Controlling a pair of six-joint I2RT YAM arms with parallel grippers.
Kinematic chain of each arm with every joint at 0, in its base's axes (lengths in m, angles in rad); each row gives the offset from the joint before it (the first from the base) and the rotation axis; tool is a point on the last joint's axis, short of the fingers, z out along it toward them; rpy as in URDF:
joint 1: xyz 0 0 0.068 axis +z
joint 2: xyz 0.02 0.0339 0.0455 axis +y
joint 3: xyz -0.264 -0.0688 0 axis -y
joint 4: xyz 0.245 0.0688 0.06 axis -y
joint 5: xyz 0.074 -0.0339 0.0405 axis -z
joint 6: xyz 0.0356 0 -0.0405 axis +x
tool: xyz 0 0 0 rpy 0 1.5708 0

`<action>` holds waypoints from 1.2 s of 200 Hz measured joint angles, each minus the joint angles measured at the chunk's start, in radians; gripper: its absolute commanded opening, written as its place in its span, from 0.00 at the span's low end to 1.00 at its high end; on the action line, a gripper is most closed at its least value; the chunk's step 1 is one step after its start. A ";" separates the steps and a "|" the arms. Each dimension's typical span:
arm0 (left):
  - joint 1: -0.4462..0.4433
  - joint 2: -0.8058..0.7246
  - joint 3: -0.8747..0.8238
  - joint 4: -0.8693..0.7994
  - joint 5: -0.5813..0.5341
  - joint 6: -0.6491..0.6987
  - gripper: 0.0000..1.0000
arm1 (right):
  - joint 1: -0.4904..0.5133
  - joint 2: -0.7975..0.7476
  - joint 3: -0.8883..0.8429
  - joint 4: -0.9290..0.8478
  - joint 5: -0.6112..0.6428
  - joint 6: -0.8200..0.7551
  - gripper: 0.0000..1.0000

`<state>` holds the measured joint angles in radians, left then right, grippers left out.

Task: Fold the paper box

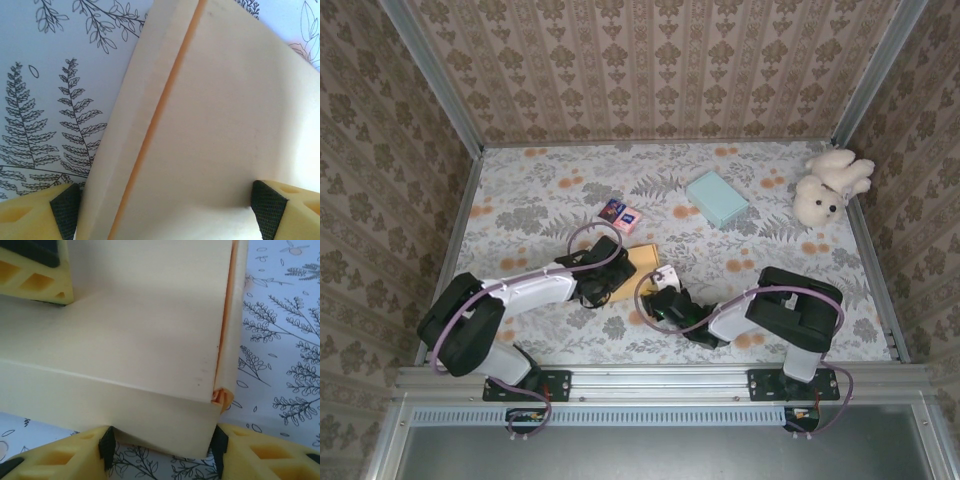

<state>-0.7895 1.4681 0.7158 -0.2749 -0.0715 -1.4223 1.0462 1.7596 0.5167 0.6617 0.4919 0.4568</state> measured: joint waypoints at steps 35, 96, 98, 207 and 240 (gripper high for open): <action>-0.010 -0.013 -0.007 0.003 0.011 -0.007 0.91 | -0.024 -0.053 -0.002 -0.086 -0.052 0.045 0.58; -0.061 -0.089 -0.015 -0.126 0.028 -0.014 0.98 | -0.074 -0.180 -0.001 -0.266 -0.141 0.112 0.58; -0.062 -0.092 -0.016 -0.131 0.028 -0.014 0.98 | -0.075 -0.187 -0.001 -0.272 -0.142 0.117 0.58; -0.007 -0.439 -0.076 0.044 -0.052 0.605 0.97 | -0.210 -0.551 -0.051 -0.533 -0.299 0.265 0.00; 0.105 -0.358 -0.059 0.127 0.032 0.853 0.96 | -0.244 -0.544 -0.063 -0.537 -0.373 0.335 0.00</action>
<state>-0.6849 1.1099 0.6571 -0.1474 -0.0391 -0.5690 0.8021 1.2160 0.4541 0.1246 0.1188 0.7921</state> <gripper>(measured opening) 0.968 0.058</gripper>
